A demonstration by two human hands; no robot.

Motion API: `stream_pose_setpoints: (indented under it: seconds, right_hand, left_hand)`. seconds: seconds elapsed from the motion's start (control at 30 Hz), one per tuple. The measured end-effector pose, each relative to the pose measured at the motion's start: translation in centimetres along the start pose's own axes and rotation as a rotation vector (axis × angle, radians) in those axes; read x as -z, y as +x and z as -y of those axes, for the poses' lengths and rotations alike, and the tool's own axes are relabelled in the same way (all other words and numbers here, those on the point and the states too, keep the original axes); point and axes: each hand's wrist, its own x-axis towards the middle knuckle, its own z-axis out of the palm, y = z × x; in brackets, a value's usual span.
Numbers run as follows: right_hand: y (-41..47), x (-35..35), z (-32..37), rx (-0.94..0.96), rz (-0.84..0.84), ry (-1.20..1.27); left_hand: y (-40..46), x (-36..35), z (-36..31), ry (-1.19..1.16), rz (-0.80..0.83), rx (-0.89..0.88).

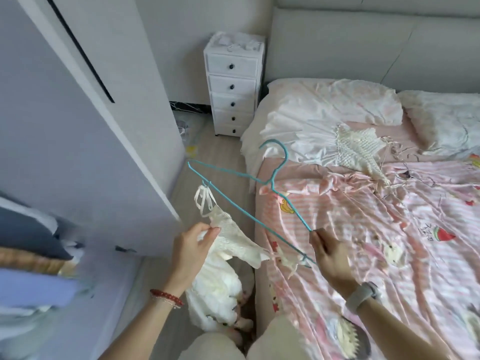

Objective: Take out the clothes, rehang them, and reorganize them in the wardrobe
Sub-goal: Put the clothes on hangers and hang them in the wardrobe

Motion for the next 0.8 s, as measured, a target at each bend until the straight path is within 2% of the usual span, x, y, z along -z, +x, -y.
stream_pose_setpoints:
  seconds: [0.2,0.3,0.43,0.6,0.8]
  right_hand:
    - [-5.7,-2.5,0.7,-0.021,0.095,-0.101]
    - [-9.6,-2.3,0.9,0.061,0.096,-0.139]
    - [-14.4,-1.9,1.9,0.247,0.140,-0.307]
    - [-17.5,-4.4,5.3,0.361,0.246,-0.387]
    - [-19.2,-11.0,11.9,0.497,0.413,-0.261]
  left_hand:
    - [-7.1,2.2,2.5,-0.094,0.071,0.183]
    - [-10.6,3.9,3.7,-0.141,0.092,0.217]
    - [-16.1,6.9,5.8,-0.150,0.063,0.276]
    - [-20.0,11.5,8.3,-0.060,-0.139,0.358]
    - [-24.0,18.8,9.9,-0.039,-0.493,0.506]
